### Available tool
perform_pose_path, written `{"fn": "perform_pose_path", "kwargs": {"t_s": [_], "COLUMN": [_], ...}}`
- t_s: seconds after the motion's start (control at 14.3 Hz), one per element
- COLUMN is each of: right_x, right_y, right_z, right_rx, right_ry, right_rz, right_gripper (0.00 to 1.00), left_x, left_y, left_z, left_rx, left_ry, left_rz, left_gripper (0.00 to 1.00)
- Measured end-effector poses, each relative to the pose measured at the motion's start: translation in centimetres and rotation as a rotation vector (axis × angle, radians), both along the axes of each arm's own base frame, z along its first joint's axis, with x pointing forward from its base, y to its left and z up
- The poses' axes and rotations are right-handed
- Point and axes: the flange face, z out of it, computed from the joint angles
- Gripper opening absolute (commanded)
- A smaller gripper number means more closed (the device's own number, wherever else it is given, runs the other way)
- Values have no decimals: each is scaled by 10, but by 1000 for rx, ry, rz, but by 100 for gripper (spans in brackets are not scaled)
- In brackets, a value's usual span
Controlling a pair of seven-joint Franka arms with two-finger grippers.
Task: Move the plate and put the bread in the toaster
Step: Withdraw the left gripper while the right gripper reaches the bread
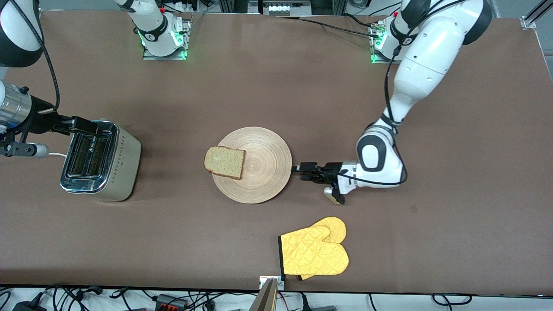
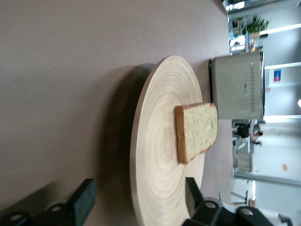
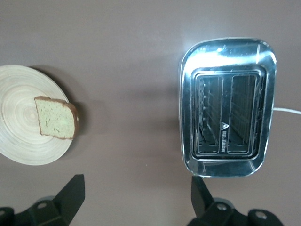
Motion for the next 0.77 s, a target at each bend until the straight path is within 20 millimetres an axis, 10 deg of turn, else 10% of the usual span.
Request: {"fn": "perform_pose_path", "kwargs": {"t_s": [0.49, 0.77], "right_x": [10, 20], "right_y": [87, 122], "right_z": [-54, -105], "right_rx": [8, 96], "right_ry": [53, 76], "right_rz": [-74, -174], "right_gripper": [100, 100], "left_x": [44, 50], "left_y": [127, 168], "left_z": [70, 146], "left_rx": [252, 503], "left_ry": [-94, -109], "left_rz": [-346, -451], "left_gripper": [100, 100]}}
